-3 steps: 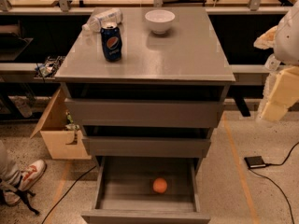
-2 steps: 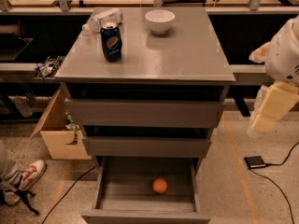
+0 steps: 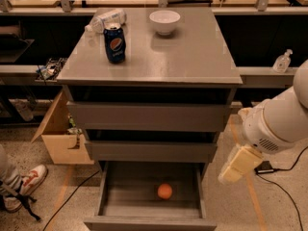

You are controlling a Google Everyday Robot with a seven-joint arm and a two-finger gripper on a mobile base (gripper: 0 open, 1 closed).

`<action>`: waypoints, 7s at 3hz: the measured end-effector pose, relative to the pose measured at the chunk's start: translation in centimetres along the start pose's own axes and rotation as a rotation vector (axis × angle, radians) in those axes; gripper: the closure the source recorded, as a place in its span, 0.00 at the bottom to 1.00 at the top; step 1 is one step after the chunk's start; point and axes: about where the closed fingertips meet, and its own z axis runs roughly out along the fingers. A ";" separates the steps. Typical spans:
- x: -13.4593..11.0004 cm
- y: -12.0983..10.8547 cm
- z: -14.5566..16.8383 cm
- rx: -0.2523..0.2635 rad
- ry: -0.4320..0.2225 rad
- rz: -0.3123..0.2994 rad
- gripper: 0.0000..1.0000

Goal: Pick orange from bottom drawer and place on counter

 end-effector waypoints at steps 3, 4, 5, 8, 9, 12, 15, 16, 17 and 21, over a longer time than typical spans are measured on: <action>2.6 1.2 4.5 -0.014 0.038 0.080 0.00; 5.4 3.3 10.2 -0.022 0.060 0.159 0.00; 8.5 6.4 16.0 -0.015 0.086 0.239 0.00; 12.4 9.9 27.9 0.002 0.047 0.290 0.00; 12.5 10.0 27.9 0.000 0.052 0.290 0.00; 11.0 8.7 35.8 -0.058 -0.076 0.371 0.00; 9.0 5.5 42.2 -0.026 -0.245 0.486 0.00; 8.4 5.1 43.4 -0.028 -0.269 0.494 0.00; 7.5 5.3 46.5 -0.054 -0.309 0.508 0.00; 5.6 2.8 57.6 -0.026 -0.443 0.600 0.00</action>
Offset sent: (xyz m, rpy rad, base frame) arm -0.0038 -0.0034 -0.0152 -0.0114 0.0093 -0.0377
